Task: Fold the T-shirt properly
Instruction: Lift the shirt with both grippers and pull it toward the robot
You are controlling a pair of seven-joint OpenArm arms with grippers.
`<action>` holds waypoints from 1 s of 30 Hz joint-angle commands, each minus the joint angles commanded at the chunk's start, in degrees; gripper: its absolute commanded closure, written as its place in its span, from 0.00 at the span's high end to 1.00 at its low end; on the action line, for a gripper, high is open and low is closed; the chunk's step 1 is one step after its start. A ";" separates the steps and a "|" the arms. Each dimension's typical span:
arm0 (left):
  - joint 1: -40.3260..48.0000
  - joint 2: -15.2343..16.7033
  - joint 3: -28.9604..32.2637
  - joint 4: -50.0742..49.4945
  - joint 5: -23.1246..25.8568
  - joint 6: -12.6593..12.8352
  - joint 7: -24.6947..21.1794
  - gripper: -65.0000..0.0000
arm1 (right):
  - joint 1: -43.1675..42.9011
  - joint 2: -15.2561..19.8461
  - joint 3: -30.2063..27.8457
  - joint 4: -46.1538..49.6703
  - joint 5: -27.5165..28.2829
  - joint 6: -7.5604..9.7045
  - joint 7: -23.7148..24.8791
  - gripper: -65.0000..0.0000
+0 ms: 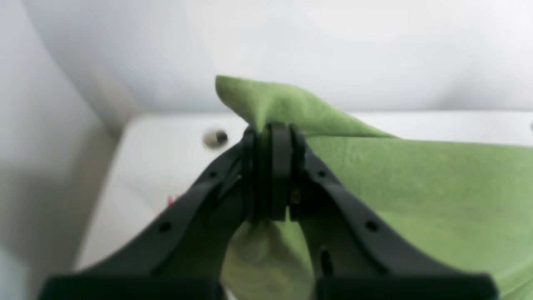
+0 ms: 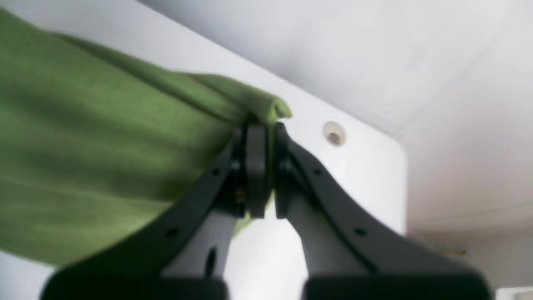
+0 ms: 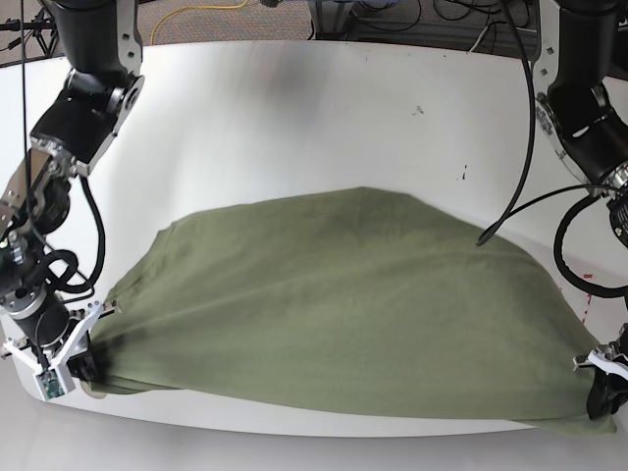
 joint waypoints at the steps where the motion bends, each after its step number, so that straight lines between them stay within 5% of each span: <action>1: -1.32 0.00 0.00 0.09 0.18 0.00 0.00 0.00 | 1.85 0.62 -1.05 -1.05 0.00 0.00 0.00 0.00; 18: -20.57 0.09 0.09 -3.60 3.16 0.09 1.14 0.00 | 31.91 9.05 -19.78 -11.78 0.09 0.00 0.09 0.00; 30: -12.40 0.79 0.79 -3.52 2.37 -0.26 1.14 0.00 | 28.84 14.77 -21.45 -11.08 0.70 0.00 -0.26 0.00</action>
